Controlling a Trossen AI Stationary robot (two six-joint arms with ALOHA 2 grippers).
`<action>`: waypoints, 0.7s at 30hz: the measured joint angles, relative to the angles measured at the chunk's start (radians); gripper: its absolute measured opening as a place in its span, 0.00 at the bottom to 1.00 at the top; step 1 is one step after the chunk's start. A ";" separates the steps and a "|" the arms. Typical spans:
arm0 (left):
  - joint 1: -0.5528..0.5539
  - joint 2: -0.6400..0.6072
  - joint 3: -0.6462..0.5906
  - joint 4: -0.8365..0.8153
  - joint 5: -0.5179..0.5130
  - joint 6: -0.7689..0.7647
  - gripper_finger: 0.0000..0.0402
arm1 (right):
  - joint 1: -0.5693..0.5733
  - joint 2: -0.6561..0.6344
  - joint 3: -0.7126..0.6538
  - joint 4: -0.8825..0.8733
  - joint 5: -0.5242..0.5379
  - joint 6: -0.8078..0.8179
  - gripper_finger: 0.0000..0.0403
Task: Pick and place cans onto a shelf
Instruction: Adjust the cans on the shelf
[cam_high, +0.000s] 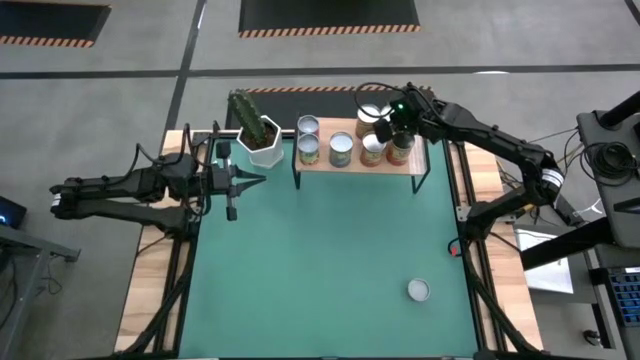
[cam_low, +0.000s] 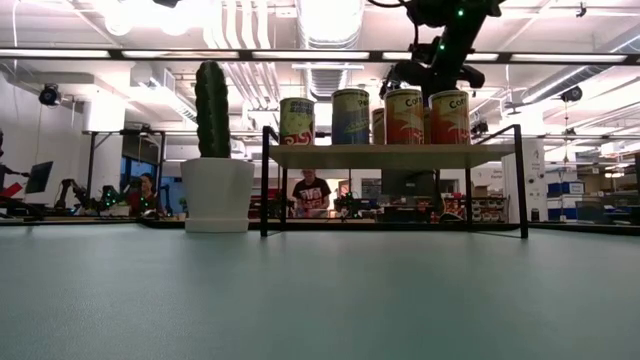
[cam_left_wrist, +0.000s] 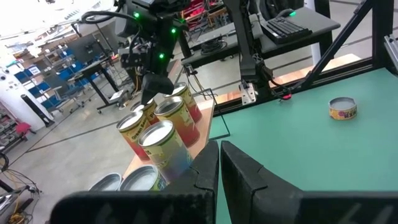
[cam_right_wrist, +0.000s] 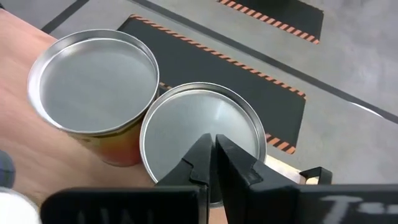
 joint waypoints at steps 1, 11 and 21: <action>0.000 0.000 0.000 0.000 0.000 0.000 0.00 | 0.001 -0.004 0.000 0.001 -0.002 0.000 0.03; 0.000 0.000 0.000 0.000 0.000 0.000 0.00 | 0.010 -0.053 0.000 0.008 -0.009 -0.018 0.03; 0.000 0.000 0.000 0.000 0.000 0.001 0.00 | 0.142 -0.094 0.000 0.013 -0.105 0.006 0.03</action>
